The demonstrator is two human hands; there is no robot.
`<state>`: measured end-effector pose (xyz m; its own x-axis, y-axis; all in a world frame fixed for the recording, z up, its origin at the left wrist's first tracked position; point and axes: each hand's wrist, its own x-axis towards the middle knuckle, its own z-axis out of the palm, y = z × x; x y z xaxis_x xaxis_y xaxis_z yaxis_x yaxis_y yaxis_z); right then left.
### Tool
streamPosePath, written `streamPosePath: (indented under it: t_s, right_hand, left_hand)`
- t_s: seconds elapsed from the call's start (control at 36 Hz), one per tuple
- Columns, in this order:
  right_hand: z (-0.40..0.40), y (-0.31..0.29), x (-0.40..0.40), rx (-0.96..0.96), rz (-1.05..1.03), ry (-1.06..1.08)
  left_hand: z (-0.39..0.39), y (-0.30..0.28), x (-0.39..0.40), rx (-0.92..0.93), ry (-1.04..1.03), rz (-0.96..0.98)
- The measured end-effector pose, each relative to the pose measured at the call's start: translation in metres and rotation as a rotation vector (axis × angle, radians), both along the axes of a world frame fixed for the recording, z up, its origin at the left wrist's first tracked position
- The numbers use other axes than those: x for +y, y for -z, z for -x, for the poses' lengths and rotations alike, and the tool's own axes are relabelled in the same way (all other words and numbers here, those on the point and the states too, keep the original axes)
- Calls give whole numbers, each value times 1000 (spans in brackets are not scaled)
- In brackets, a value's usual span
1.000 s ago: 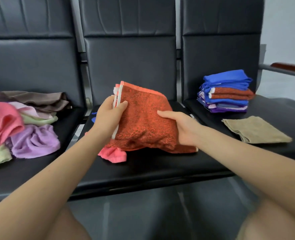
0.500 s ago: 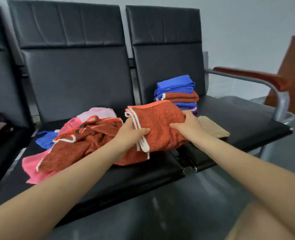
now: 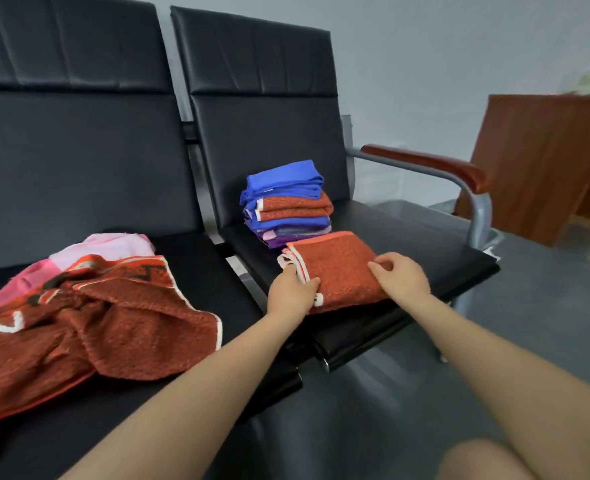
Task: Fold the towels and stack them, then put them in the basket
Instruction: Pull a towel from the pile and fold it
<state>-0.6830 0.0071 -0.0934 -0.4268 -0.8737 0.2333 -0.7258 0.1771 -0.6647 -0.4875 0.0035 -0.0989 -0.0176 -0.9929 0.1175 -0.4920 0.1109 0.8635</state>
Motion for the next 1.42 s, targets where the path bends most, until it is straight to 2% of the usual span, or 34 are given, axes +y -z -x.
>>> streamPosePath:
  t_s: [0.03,0.11,0.25,0.39,0.5,0.64,0.72,0.89,1.03,1.19,1.25,1.33,1.42]
  right_hand:
    - [2,5,-1,65,-28,-13]
    - [-1,4,-1,95,0,-17]
    - [-22,-11,12,236,123,-1]
    - [-72,-30,22,105,280,-181]
    - [-134,-38,23,-87,191,-402]
    - [-209,-36,19,-70,91,-605]
    - [-249,-31,13,-74,19,-660]
    - [-291,-22,1,-18,-59,-652]
    - [-312,-23,-18,-14,-102,-577]
    - [-328,-19,-39,-216,-208,-445]
    - [-335,-22,-45,-427,-232,-444]
    - [-342,-28,-51,-823,-380,-444]
    - [-347,-25,-58,-969,-486,-497]
  left_hand:
    - [0,5,0,-30,1,24]
    - [-8,7,-2,-77,30,-7]
    - [-48,-5,-8,-36,-31,-47]
    - [-103,-32,3,112,-95,-40]
    - [-164,-53,25,114,-134,34]
    - [-251,-57,49,-79,-261,186]
    - [-296,-50,61,-114,-364,170]
    - [-352,-33,71,-149,-488,23]
    - [-379,-24,71,-148,-536,-10]
    - [-385,-23,52,-90,-583,-99]
    - [-384,-23,44,-77,-598,-134]
    - [-386,-20,31,-66,-643,-183]
    - [-385,-16,24,-110,-635,-218]
